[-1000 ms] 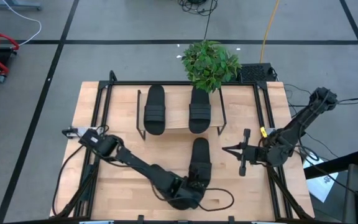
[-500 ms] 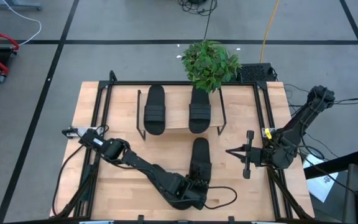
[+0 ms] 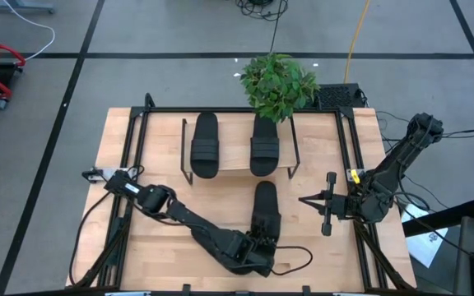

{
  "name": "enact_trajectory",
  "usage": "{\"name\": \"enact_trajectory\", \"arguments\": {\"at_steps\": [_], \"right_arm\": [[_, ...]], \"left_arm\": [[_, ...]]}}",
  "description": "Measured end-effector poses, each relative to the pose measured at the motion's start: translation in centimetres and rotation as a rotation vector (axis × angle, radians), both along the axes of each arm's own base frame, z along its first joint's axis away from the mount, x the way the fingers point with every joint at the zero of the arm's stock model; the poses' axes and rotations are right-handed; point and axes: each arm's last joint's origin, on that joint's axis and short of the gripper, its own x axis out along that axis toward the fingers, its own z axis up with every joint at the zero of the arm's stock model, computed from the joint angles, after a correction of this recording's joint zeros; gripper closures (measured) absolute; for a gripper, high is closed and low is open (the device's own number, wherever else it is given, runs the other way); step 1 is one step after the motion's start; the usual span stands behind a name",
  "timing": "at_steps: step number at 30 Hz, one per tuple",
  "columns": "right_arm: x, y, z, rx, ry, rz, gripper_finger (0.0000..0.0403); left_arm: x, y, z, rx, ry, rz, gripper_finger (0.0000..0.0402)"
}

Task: Pick and place slides into the shelf
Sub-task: Put the black slide under the shelf

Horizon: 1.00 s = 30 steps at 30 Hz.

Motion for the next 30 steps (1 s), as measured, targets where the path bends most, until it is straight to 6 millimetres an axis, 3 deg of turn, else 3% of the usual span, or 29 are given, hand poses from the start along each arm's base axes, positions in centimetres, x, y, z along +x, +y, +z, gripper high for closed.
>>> {"name": "enact_trajectory", "arguments": {"at_steps": [4, 7, 14, 22, 30], "right_arm": [[0.0, 0.0, 0.0, 0.002, 0.0, 0.001, 0.0403], [0.0, 0.0, 0.0, -0.001, 0.001, 0.002, 0.0403], [0.0, 0.0, 0.0, -0.008, 0.004, 0.004, 0.0403], [0.0, 0.0, 0.0, -0.008, 0.005, 0.007, 0.0403], [0.0, 0.0, -0.1, -0.001, 0.005, 0.007, 0.0403]], "left_arm": [[0.1, 0.9, -0.1, 0.11, 0.013, 0.009, 0.0162], [0.2, 1.2, 0.5, 0.156, 0.006, 0.003, 0.0198], [0.9, 2.7, 0.7, 0.064, 0.04, -0.002, 0.038], [0.2, 2.0, 0.9, 0.124, 0.051, 0.0, 0.04], [-0.5, 0.6, 1.5, 0.025, 0.029, -0.004, 0.0394]]}}
